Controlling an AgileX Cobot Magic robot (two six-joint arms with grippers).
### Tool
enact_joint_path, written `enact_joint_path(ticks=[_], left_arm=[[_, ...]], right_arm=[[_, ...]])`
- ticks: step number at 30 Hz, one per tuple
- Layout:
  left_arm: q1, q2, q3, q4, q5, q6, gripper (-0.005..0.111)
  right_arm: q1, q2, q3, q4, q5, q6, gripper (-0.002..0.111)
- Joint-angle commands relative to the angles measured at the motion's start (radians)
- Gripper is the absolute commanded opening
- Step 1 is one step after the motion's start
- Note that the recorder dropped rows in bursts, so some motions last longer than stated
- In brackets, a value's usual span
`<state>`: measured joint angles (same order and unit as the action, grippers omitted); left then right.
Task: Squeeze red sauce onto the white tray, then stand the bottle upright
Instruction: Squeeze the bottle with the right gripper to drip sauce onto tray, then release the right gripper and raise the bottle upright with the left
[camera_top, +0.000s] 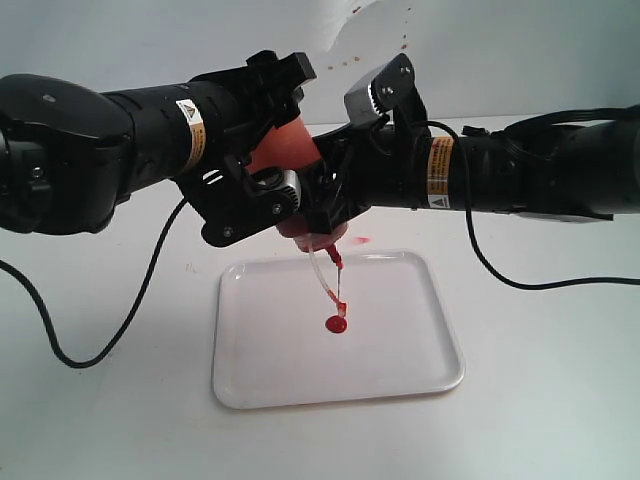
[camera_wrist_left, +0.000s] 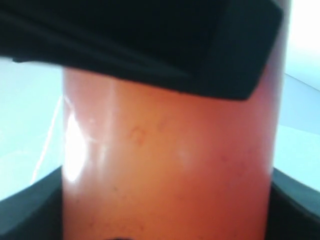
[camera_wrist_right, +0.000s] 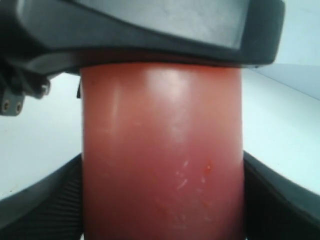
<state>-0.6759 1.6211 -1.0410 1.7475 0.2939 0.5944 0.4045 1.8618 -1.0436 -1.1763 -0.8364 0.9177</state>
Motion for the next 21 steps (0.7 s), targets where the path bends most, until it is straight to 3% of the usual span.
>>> enact_joint_path(ticks=[1, 8, 17, 21], left_arm=[[-0.003, -0.010, -0.011, -0.003, 0.045, -0.011, 0.000], [-0.003, -0.010, -0.011, -0.003, 0.047, -0.017, 0.000], [-0.003, -0.010, -0.011, -0.003, 0.180, -0.024, 0.000], [-0.003, -0.010, -0.011, -0.019, 0.185, -0.113, 0.000]], right_arm=[[-0.005, 0.001, -0.005, 0.005, -0.045, 0.003, 0.102], [-0.010, -0.009, -0.005, -0.017, -0.071, 0.013, 0.105], [-0.090, -0.138, -0.005, -0.314, -0.056, 0.094, 0.105], [-0.146, -0.195, -0.005, -0.373, -0.056, 0.178, 0.105]])
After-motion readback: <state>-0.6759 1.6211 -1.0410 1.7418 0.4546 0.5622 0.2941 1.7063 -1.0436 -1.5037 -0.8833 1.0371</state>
